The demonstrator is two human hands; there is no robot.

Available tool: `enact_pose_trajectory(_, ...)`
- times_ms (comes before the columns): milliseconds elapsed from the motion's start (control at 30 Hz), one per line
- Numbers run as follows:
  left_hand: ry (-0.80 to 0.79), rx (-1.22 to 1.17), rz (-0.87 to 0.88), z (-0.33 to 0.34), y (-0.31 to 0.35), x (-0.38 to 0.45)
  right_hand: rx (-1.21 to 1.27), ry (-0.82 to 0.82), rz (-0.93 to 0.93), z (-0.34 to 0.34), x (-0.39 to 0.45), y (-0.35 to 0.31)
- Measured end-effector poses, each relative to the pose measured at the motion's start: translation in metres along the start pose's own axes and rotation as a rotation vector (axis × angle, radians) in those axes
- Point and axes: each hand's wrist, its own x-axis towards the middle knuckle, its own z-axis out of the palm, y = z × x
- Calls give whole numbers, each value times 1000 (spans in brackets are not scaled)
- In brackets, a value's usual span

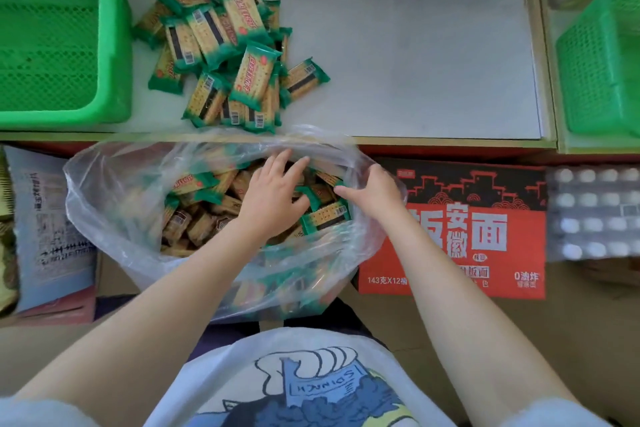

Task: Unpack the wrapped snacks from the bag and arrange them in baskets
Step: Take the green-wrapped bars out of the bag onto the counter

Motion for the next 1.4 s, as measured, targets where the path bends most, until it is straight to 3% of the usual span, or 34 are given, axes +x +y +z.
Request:
enact_pose_trajectory(167, 1, -30, -2, -1, -7, 2, 222, 87, -111, 8, 8, 3)
enact_pose_trajectory(433, -69, -390, -144, 20, 8, -2, 700, -143, -46, 9, 4, 10)
enact_pose_trajectory(667, -65, -697, -263, 37, 20, 12, 645, -124, -48, 17, 10, 19)
enact_pose_trajectory(1000, 82, -735, -374, 42, 27, 14, 597, -54, -65, 20, 5, 25)
enact_pose_trajectory(1200, -77, -857, -350, 9, 8, -26, 532, 54, -63, 14, -4, 17)
enact_pose_trajectory(1400, 35, -1003, -272, -35, -21, -47, 586, 216, -323, -6, -43, -16)
